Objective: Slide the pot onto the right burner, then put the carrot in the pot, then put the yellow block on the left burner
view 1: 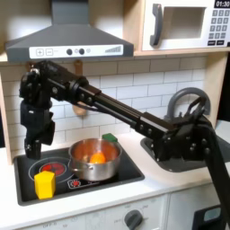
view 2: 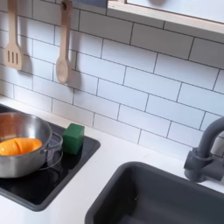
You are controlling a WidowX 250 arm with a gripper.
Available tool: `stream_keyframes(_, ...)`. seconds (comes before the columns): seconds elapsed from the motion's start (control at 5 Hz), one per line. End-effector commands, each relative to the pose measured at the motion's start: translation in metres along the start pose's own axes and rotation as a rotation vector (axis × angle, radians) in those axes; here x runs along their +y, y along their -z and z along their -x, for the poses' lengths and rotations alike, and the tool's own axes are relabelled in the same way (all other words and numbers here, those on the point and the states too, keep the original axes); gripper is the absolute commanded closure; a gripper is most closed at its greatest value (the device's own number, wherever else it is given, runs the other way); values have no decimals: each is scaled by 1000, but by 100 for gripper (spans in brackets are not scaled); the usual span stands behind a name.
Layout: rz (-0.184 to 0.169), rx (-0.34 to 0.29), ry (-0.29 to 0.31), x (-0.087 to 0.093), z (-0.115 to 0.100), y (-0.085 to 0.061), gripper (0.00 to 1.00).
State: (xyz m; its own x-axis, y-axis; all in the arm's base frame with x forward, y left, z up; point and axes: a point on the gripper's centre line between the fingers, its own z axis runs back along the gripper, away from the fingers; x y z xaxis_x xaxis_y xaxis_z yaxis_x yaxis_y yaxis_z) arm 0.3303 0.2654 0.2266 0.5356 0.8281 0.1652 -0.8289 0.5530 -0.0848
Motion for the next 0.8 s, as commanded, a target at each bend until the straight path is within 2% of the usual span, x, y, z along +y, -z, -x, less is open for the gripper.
stream_keyframes(0.0, 21, 47, 55, -10, 24, 6, 0)
stream_keyframes(0.2, 35, 61, 93, -12, 44, 1, 0)
stream_keyframes(0.4, 65, 59, 110, -15, 53, -11, 0)
stream_keyframes(0.6, 83, 57, 122, -21, 60, -14, 0)
